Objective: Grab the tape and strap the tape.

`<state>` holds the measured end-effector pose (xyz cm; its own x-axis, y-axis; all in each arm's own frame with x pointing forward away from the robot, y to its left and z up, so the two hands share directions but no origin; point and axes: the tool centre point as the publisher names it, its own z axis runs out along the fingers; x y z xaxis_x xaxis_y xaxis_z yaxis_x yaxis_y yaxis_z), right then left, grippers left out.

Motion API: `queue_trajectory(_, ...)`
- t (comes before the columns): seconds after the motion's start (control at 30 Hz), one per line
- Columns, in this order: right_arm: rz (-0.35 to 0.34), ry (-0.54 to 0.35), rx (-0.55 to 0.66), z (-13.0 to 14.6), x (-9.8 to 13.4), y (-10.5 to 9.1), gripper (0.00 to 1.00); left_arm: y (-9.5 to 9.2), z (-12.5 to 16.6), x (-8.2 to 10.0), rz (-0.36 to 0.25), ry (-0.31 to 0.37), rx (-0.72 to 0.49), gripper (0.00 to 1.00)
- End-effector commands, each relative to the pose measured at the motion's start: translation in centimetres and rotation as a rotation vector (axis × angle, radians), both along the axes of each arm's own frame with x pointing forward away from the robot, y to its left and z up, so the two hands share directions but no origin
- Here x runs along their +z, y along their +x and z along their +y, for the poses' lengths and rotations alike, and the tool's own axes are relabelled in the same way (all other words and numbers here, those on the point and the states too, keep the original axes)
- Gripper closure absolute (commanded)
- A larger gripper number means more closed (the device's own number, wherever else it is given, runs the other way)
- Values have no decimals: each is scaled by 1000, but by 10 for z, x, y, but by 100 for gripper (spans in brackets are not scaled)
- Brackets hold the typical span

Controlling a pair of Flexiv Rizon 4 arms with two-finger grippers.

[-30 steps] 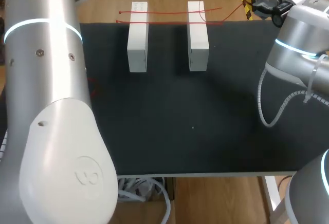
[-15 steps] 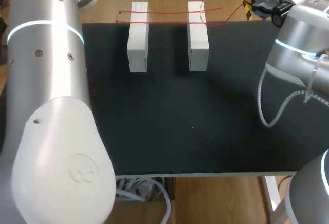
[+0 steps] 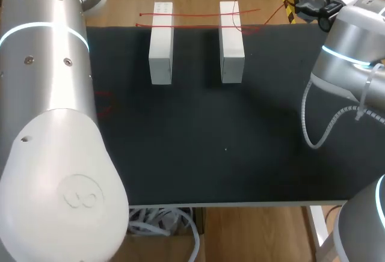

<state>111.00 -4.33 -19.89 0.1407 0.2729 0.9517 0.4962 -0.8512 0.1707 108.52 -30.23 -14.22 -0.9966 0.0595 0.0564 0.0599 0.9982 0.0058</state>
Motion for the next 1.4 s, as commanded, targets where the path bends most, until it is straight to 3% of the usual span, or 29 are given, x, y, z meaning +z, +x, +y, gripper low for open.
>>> queue_trajectory(0.03,4,-3,1,0,1,0,100,-8,5,-3,-25,-17,4,100)
queue_trajectory(0.3,4,-3,1,0,1,0,100,-5,3,0,-60,-71,7,100)
queue_trajectory(1.0,4,-3,1,0,1,0,100,-5,1,-1,-52,-70,-6,100)
queue_trajectory(1.03,2,-31,3,-1,0,0,100,-5,1,-1,-52,-70,-6,100)
queue_trajectory(1.1,-22,-181,1,-4,-1,2,100,-5,1,-1,-52,-70,-6,100)
queue_trajectory(1.17,-77,-304,-11,-4,2,5,100,-5,1,-1,-52,-70,-6,100)
queue_trajectory(1.2,-94,-405,0,-5,5,7,100,-5,1,-1,-52,-70,-6,100)
queue_trajectory(1.27,-196,-498,27,-3,12,8,100,-5,1,-1,-52,-70,-6,100)
queue_trajectory(1.37,-257,-663,63,-3,18,6,100,-5,1,-1,-52,-70,-6,100)
queue_trajectory(1.4,-288,-790,84,-5,17,5,100,-5,1,-1,-52,-70,-6,100)
